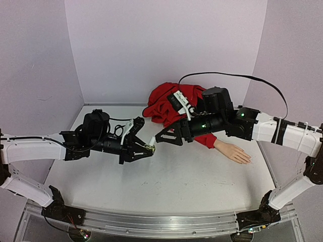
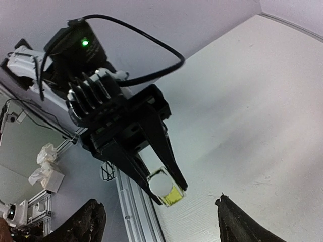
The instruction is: Paint the nails
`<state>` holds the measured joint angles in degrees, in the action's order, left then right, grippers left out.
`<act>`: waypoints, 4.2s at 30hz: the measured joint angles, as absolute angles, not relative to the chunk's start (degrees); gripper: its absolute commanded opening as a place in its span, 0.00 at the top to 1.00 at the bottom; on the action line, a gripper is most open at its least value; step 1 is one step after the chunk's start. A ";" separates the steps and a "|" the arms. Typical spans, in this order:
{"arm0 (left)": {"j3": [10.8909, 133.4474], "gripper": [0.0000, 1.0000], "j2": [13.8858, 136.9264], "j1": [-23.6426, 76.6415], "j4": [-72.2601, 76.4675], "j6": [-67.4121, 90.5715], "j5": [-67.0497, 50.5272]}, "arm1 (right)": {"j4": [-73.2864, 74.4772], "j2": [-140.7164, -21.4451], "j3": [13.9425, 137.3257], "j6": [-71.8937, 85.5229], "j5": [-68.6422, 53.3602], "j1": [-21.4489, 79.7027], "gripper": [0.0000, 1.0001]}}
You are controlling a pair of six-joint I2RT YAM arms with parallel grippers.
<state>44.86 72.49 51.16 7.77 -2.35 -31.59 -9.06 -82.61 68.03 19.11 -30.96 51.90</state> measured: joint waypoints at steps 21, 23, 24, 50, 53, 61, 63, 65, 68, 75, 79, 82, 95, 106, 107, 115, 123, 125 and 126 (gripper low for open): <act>44.86 1.00 72.47 51.16 9.13 -0.95 -42.39 | -21.74 -88.66 67.11 21.32 -43.66 51.92 0.70; 44.86 1.00 72.49 51.16 9.17 -0.95 -42.50 | -22.13 -88.73 67.11 21.50 -43.99 51.94 0.71; 44.86 1.00 72.49 51.16 9.17 -0.95 -42.52 | -22.26 -88.84 67.11 21.54 -44.18 51.94 0.71; 46.94 1.00 75.44 50.41 2.61 -1.67 -10.11 | -17.32 -99.00 76.31 32.88 -5.89 57.91 1.00; 47.59 1.00 76.75 50.35 0.93 -1.65 -7.42 | -14.50 -102.32 80.05 38.28 5.65 61.06 1.00; 47.55 1.00 77.52 50.17 1.58 -0.23 -6.17 | -11.94 -103.02 81.76 39.90 13.02 63.00 0.59; 47.09 1.00 76.79 50.35 4.12 1.15 -5.72 | -11.38 -101.19 81.10 38.30 11.44 62.98 0.43; 46.26 1.00 75.11 50.28 6.37 2.61 -5.28 | -10.63 -98.32 79.53 35.73 9.67 63.05 0.32; 45.10 1.00 72.64 50.17 7.29 4.49 -4.75 | -9.93 -91.90 75.68 32.67 5.85 62.13 0.20; 44.86 1.00 71.29 48.66 7.49 6.76 -12.14 | -15.51 -75.13 62.17 28.71 -9.02 46.89 0.04; 45.43 1.00 71.99 47.92 7.35 7.62 -24.10 | -21.47 -75.09 58.06 27.27 -22.55 44.88 0.09; 47.37 1.00 74.28 47.99 7.44 8.03 -32.88 | -26.06 -77.45 56.99 27.20 -31.29 45.50 0.17; 49.93 1.00 76.99 48.12 7.53 9.52 -49.41 | -38.79 -87.57 57.39 29.58 -48.25 47.29 0.50; 50.70 1.00 78.56 48.12 7.51 9.54 -51.09 | -43.70 -90.04 59.27 31.59 -50.83 48.27 0.63; 50.70 1.00 78.63 48.12 7.51 9.54 -51.13 | -43.88 -90.17 59.33 31.66 -50.94 48.36 0.65; 50.70 1.00 78.74 48.12 7.51 9.54 -51.37 | -45.04 -91.24 59.92 32.23 -51.55 49.21 0.81; 50.70 1.00 78.39 48.38 5.96 9.34 -49.52 | -44.38 -92.47 60.45 31.24 -49.17 50.37 1.00; 50.70 1.00 77.73 48.42 5.06 8.82 -46.65 | -43.99 -92.64 60.73 30.79 -47.22 50.52 1.00; 50.70 1.00 77.30 48.47 4.49 8.62 -44.60 | -43.99 -92.71 60.80 30.52 -45.80 50.59 1.00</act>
<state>50.70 77.30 48.47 4.49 8.62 -44.60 -43.99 -92.71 60.80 30.52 -45.80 50.59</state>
